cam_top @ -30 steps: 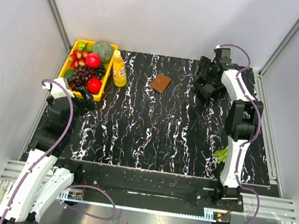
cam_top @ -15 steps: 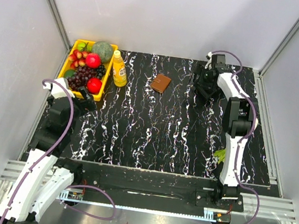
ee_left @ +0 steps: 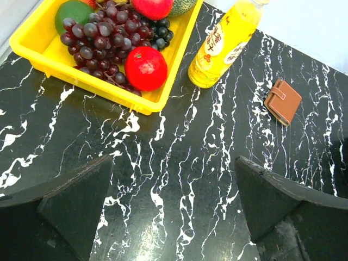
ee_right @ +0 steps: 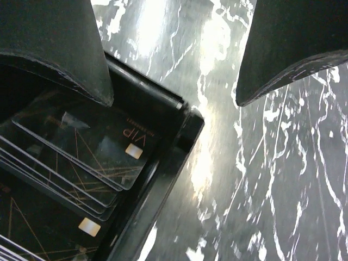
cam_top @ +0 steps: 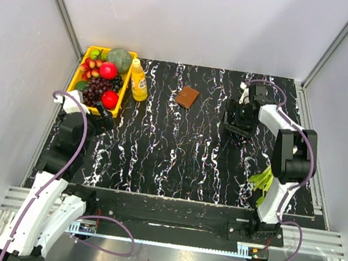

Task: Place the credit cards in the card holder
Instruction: Move the storage box to the center of the board, then move the card holder to the center of the board.

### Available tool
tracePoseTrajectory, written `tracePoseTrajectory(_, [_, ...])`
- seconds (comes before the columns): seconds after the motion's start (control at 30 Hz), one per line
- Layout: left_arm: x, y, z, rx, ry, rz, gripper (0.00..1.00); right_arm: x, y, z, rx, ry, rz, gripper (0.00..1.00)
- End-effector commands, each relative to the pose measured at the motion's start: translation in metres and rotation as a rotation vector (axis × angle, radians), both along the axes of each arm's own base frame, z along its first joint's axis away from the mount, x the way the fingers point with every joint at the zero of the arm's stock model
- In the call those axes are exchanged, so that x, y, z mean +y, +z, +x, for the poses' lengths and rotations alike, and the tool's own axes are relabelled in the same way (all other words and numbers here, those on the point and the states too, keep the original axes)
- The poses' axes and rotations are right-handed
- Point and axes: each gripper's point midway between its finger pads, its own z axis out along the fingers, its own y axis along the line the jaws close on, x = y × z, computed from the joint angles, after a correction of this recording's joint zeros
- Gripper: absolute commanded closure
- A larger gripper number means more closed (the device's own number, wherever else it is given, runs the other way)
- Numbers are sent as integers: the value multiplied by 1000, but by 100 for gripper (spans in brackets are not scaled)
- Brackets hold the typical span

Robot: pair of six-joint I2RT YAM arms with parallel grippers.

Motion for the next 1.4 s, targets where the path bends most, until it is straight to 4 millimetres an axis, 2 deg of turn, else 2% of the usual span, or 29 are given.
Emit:
tracePoseTrajectory(0.0, [-11, 9, 6, -43, -43, -40, 1, 16, 43, -31, -93, 76, -7, 1])
tracePoseTrajectory(0.17, [-18, 8, 6, -36, -85, -43, 1, 17, 65, -48, -134, 76, -12, 1])
tracePoseTrajectory(0.3, [-19, 9, 4, -39, -96, -44, 1, 14, 98, -42, -207, 34, -15, 1])
tracePoseTrajectory(0.4, [-19, 10, 3, -44, -96, -51, 1, 44, 134, -26, -293, 21, 88, 1])
tracePoseTrajectory(0.43, [-20, 10, 3, -46, -96, -54, 1, 61, 142, -20, -305, 36, 131, 1])
tracePoseTrajectory(0.5, [-20, 9, 3, -41, -101, -52, 1, 86, 145, -3, -288, -16, 155, 3])
tracePoseTrajectory(0.53, [-21, 9, 3, -42, -103, -53, 1, 100, 144, 6, -267, -27, 169, 9])
tracePoseTrajectory(0.57, [-20, 9, 3, -41, -102, -51, 1, 111, 137, 15, -232, -55, 187, 12])
tracePoseTrajectory(0.6, [-20, 9, 2, -38, -99, -49, 1, 121, 135, 27, -215, -99, 211, 11])
tracePoseTrajectory(0.67, [-19, 9, 1, -38, -97, -50, 1, 134, 119, 51, -186, -151, 241, 11])
tracePoseTrajectory(0.7, [-19, 8, 1, -37, -97, -50, 1, 136, 100, 63, -151, -196, 229, 12])
tracePoseTrajectory(0.77, [-18, 8, 1, -38, -94, -48, 1, 146, 88, 83, -130, -233, 260, 15])
tracePoseTrajectory(0.83, [-18, 9, 0, -43, -95, -47, 1, 156, 74, 92, -87, -253, 288, 18])
tracePoseTrajectory(0.9, [-17, 8, -1, -41, -91, -44, 1, 165, 64, 104, -74, -260, 318, 27])
tracePoseTrajectory(0.97, [-17, 8, -1, -43, -90, -47, 1, 174, 55, 110, -51, -247, 334, 28])
tracePoseTrajectory(1.0, [-17, 8, -1, -42, -90, -47, 1, 174, 45, 111, -34, -254, 311, 26])
tracePoseTrajectory(1.13, [-15, 5, 0, -28, -75, -46, 1, 168, 30, 114, -32, -275, 251, 22])
tracePoseTrajectory(1.37, [-18, 3, 3, -20, -78, -65, 1, 177, -1, 112, 0, -238, 194, 28])
